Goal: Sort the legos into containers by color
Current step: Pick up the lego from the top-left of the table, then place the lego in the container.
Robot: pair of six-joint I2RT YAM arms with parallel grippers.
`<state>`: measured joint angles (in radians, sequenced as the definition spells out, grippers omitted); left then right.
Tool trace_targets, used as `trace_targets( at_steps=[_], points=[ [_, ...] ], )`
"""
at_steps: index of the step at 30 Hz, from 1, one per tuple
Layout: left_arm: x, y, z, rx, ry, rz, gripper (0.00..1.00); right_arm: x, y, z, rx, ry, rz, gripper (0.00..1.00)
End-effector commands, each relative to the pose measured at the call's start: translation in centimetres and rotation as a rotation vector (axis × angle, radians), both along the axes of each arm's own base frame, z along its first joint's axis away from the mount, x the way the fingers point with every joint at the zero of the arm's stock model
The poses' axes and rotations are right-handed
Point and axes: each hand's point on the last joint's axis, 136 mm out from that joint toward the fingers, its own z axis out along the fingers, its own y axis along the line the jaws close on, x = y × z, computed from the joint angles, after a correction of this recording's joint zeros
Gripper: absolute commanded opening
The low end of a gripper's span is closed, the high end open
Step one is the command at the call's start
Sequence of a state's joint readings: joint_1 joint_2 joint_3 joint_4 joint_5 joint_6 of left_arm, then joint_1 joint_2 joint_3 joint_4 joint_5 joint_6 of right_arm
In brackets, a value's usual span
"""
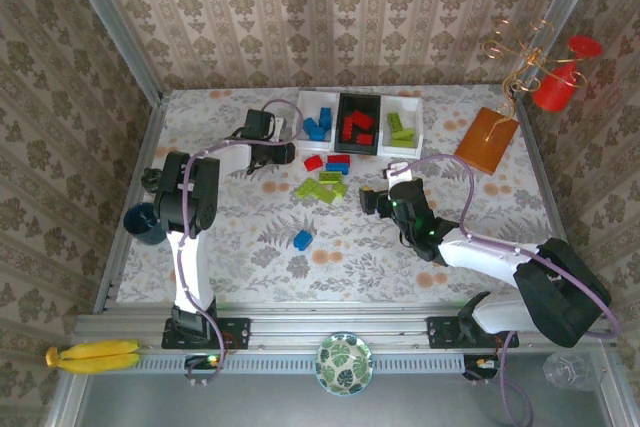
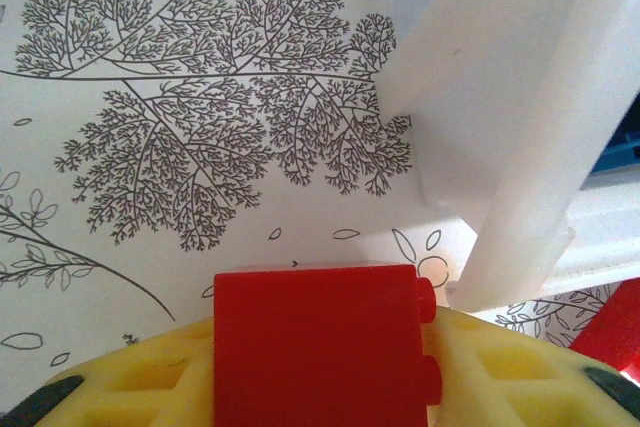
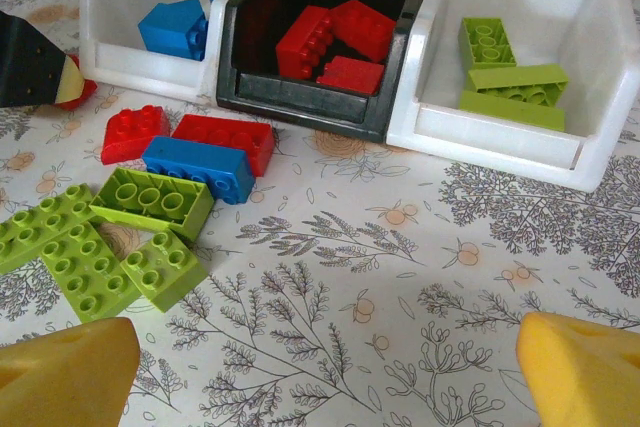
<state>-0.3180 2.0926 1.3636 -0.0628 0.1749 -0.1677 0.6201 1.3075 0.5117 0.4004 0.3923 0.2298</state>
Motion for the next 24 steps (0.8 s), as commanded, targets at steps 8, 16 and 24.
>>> trace_targets(
  at_steps=[8,16,24],
  points=[
    [-2.6,-3.7,10.8,-0.169,-0.260,-0.021,0.40,0.5,0.0,1.4,-0.015,-0.031,-0.013,0.98],
    [-1.7,-14.3,12.9,-0.192,-0.298,-0.222,0.41,0.0,-2.0,2.6,-0.007,-0.093,-0.094,0.98],
    [1.5,-20.1,11.2,-0.137,-0.268,-0.284,0.45,-0.6,-4.2,3.5,0.021,-0.134,-0.172,0.98]
  ],
)
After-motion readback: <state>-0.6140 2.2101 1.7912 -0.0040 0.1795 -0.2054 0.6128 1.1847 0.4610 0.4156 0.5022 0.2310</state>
